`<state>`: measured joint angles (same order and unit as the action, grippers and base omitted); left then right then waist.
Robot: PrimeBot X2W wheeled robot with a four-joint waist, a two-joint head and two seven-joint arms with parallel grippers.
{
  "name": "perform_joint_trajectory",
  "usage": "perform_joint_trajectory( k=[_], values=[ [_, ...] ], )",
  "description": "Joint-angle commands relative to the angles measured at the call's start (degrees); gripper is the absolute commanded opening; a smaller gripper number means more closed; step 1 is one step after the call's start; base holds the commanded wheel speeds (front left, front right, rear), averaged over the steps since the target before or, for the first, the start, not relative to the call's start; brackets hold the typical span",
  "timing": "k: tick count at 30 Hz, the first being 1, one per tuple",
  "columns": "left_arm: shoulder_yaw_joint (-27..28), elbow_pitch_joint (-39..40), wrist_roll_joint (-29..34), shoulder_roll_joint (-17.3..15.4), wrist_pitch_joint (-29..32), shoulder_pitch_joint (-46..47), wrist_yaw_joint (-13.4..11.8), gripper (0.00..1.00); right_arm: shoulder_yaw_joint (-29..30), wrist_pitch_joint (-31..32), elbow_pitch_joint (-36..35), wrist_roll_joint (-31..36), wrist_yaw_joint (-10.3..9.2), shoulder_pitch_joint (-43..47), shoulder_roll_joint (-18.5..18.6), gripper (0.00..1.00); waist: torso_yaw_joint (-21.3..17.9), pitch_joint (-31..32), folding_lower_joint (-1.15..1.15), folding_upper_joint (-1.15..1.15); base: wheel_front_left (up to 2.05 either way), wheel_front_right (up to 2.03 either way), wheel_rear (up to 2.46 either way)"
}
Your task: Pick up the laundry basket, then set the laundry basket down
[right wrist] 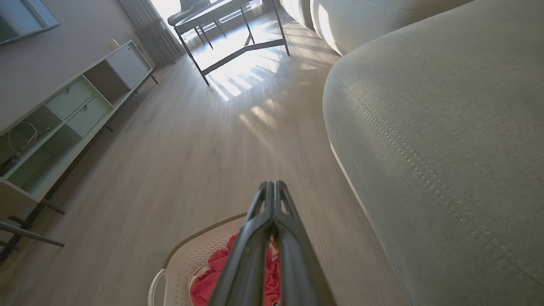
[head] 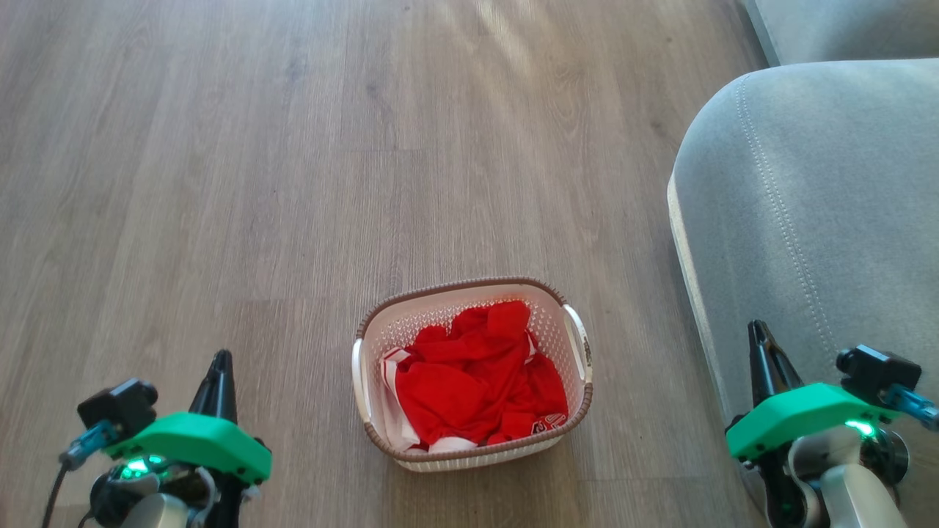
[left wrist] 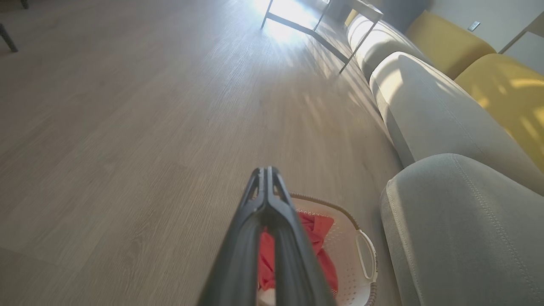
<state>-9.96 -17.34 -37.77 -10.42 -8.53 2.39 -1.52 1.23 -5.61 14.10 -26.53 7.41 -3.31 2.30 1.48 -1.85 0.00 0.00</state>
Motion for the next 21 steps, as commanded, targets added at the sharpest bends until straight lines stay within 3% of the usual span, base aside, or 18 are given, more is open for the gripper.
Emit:
perform_joint_trajectory(
  k=[1, 21],
  values=[
    [1.9, 2.1, -1.5, -0.3, 0.4, 2.8, 0.5, 0.00, 0.2, 0.3, -1.5, -1.9, 0.02, -2.2, 0.4, 0.00, 0.0, 0.0, 0.00, 0.00, 0.00, 0.00, 0.00],
    [5.0, 2.4, -12.9, 1.4, 3.5, 3.0, 2.3, 0.00, 1.3, 2.9, -1.2, -15.7, 0.03, -2.4, 0.4, 0.00, -0.3, 0.4, 0.00, 0.00, 0.00, 0.00, 0.00]
  ],
)
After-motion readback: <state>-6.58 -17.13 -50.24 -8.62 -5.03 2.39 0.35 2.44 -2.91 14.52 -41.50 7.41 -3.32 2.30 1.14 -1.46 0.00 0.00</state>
